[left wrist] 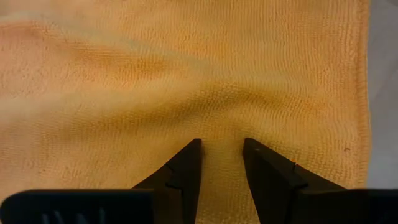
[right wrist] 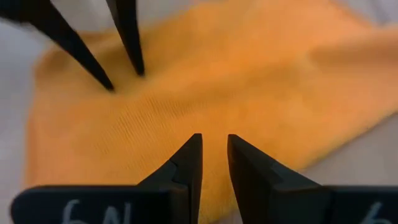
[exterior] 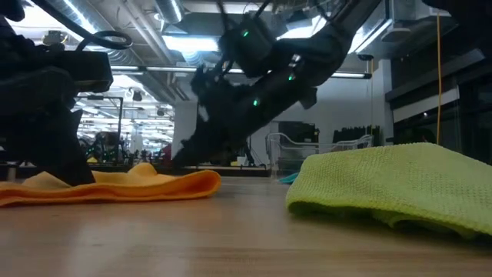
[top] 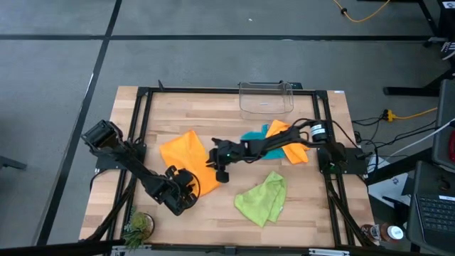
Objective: Fold microfiber towels
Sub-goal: Fold the left yellow microfiber cloth
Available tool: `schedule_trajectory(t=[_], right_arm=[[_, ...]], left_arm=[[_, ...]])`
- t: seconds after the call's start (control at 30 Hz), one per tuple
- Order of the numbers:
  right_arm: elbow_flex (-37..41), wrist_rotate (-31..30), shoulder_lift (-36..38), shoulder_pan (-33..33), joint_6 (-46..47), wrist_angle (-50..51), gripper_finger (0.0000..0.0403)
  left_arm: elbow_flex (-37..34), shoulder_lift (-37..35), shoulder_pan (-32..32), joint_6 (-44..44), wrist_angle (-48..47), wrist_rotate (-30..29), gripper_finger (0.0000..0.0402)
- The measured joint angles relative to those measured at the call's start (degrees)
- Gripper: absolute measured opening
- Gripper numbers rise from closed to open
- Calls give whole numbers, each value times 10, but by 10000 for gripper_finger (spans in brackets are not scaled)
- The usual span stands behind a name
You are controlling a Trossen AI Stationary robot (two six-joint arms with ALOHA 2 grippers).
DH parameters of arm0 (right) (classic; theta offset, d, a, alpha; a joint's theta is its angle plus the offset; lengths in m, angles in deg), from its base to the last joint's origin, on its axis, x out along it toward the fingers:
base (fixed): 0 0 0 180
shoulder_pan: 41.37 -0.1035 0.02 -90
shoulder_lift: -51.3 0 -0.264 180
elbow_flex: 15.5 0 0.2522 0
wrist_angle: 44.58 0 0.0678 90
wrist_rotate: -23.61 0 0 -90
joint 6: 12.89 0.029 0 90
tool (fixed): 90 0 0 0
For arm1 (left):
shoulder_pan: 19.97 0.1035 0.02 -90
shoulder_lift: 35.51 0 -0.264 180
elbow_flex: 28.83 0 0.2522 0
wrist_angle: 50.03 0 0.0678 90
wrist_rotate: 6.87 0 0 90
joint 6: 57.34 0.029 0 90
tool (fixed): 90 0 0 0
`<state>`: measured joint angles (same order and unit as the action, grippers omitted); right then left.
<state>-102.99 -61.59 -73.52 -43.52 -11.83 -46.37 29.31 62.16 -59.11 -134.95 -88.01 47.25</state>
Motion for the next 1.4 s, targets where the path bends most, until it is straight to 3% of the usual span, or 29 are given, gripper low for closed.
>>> schedule_trajectory(t=[0.23, 0.53, 0.67, 0.83, 1.0, 1.4], right_arm=[[-29, -3, -18, 7, 0, 95, 78], [-28, 0, -17, 11, -1, 106, 78], [-27, 22, -17, 12, -1, 102, 78], [-23, 78, -3, 10, -1, 108, 78], [-24, 88, 5, 2, -21, 86, 78], [-25, 29, 6, 5, -75, -6, 78]], left_arm=[[0, -1, -2, -4, 2, 25, 115], [27, 0, -28, -33, -2, 81, 115], [58, 0, -30, -33, -52, 105, 115], [102, 0, -27, -31, -156, 78, 115], [129, -1, -24, -33, -245, 17, 115], [60, -1, 44, -16, -250, -3, 115]])
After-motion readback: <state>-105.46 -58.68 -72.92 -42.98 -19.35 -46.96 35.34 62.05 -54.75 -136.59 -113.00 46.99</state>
